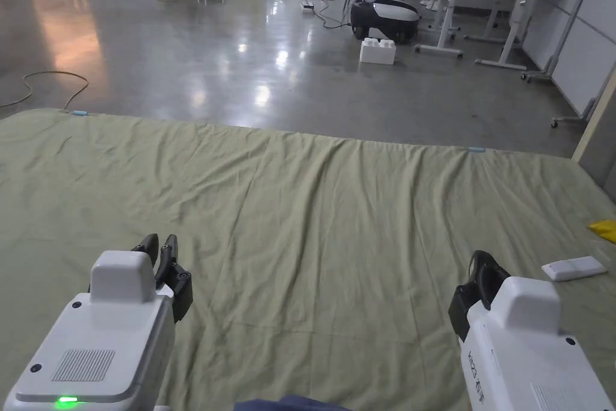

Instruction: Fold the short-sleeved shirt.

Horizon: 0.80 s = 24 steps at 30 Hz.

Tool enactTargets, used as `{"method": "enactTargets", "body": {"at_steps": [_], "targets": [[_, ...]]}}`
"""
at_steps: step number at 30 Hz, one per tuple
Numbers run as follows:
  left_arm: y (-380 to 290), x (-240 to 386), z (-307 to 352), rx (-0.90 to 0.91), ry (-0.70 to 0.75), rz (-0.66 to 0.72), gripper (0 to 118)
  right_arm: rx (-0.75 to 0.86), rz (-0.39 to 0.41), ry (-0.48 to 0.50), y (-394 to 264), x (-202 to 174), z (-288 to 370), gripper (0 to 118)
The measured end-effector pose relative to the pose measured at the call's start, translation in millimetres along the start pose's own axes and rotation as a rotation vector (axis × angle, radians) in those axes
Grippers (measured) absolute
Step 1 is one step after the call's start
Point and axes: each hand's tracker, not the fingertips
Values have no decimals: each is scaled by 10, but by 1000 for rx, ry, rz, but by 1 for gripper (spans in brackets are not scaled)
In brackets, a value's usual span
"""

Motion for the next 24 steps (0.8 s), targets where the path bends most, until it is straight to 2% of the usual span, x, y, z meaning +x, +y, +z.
{"method": "enactTargets", "body": {"at_steps": [4,6,7,9,11,18,22,24], "targets": [[-51,-59,-50,-45,-11,11,17,-50,-15,20,-90,2,68,1],[-107,-80,-74,-73,-25,2,17,-142,-42,49,-247,-35,176,1],[-143,-89,-86,-90,-35,2,17,-151,-11,70,-320,-83,247,1],[-227,-96,-94,-118,-40,1,17,-231,7,105,-538,-226,375,1],[-321,-104,-108,-150,-48,10,17,-332,3,183,-794,-387,469,1],[-679,-221,-10,-272,-73,51,17,-502,77,279,-1507,-905,576,1],[-889,-321,53,-369,-97,91,17,-521,118,267,-1747,-1038,518,2],[-1027,-372,49,-446,-111,112,19,-525,154,230,-1902,-1059,486,2]]}}
